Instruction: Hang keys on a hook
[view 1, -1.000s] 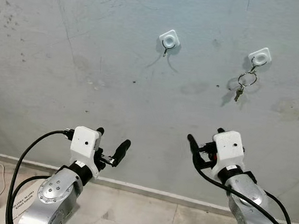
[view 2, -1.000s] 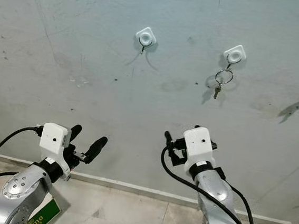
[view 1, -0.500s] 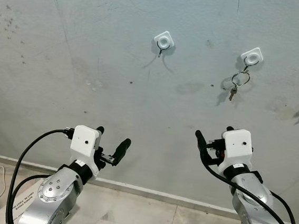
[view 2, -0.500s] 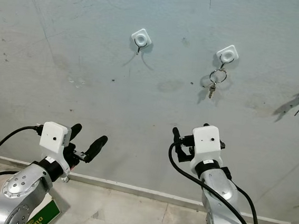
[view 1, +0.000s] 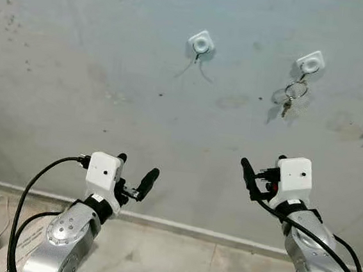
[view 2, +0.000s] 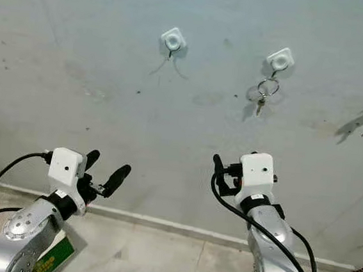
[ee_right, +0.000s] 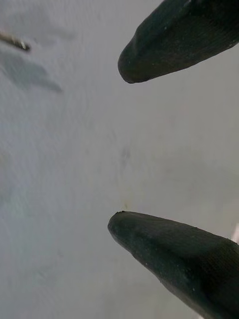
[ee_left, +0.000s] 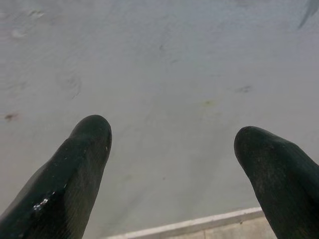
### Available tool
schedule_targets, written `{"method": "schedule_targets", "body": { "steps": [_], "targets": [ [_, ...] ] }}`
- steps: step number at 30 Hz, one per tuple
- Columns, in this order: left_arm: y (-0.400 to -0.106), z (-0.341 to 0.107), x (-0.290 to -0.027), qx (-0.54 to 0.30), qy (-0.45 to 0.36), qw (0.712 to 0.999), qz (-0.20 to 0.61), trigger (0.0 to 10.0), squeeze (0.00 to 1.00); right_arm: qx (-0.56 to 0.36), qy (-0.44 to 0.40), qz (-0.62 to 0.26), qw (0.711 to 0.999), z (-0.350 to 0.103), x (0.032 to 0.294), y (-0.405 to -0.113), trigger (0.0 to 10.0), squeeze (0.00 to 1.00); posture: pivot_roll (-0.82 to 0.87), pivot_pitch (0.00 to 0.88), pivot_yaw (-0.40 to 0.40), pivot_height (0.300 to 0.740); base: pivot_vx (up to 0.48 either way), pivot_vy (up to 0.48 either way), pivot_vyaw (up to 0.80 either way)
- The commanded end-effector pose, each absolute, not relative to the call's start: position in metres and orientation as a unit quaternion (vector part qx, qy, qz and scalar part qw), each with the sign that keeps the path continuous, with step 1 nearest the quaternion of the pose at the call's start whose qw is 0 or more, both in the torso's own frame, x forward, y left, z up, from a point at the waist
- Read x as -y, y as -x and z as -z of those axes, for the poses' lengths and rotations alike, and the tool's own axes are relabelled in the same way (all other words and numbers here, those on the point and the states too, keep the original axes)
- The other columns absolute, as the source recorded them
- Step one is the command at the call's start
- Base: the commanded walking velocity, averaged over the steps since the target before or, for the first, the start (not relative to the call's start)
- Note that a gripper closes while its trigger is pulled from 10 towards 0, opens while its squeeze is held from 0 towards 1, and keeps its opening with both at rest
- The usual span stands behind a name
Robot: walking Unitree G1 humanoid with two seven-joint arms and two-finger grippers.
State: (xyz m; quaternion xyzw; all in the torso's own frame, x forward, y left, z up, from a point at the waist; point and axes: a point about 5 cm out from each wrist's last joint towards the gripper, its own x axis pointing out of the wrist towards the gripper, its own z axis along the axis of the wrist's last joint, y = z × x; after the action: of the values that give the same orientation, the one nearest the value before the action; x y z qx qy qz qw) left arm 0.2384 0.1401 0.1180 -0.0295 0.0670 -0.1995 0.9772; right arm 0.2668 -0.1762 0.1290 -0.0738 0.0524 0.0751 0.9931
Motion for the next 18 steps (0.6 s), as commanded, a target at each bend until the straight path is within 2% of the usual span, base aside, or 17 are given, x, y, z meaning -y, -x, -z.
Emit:
{"method": "schedule_targets", "body": {
  "steps": [1,9,13,15,18],
  "targets": [
    [-0.2389,-0.1204,-0.1431,-0.065,0.023,0.978,0.196,10.0,0.00,-0.069,0.073,-0.076,0.992,-0.1258,0.1775,-0.2664,10.0,0.00,0.01,0.007,0.026,0.740,-0.296,0.000,0.00],
    [-0.2403,-0.1206,-0.1435,-0.064,0.021,0.978,0.196,10.0,0.00,-0.070,0.062,-0.084,0.992,-0.1262,0.1778,-0.2658,10.0,0.00,0.01,0.000,0.027,0.740,-0.297,0.000,0.00],
    [-0.2406,-0.1206,-0.1434,-0.063,0.022,0.979,0.194,10.0,0.00,-0.057,0.091,-0.064,0.992,-0.1284,0.1803,-0.2673,10.0,0.00,0.01,0.000,0.027,0.740,-0.296,0.000,0.00],
    [-0.2404,-0.1203,-0.1432,-0.064,0.022,0.979,0.194,10.0,0.00,-0.057,0.061,-0.072,0.994,-0.1276,0.1783,-0.2673,10.0,0.00,0.01,0.000,0.027,0.740,-0.296,0.000,0.00],
    [-0.2407,-0.1203,-0.1430,-0.064,0.023,0.979,0.194,10.0,0.00,-0.055,0.061,-0.071,0.994,-0.1291,0.1782,-0.2677,10.0,0.00,0.01,0.002,0.026,0.740,-0.295,0.000,0.00]
  ]
}}
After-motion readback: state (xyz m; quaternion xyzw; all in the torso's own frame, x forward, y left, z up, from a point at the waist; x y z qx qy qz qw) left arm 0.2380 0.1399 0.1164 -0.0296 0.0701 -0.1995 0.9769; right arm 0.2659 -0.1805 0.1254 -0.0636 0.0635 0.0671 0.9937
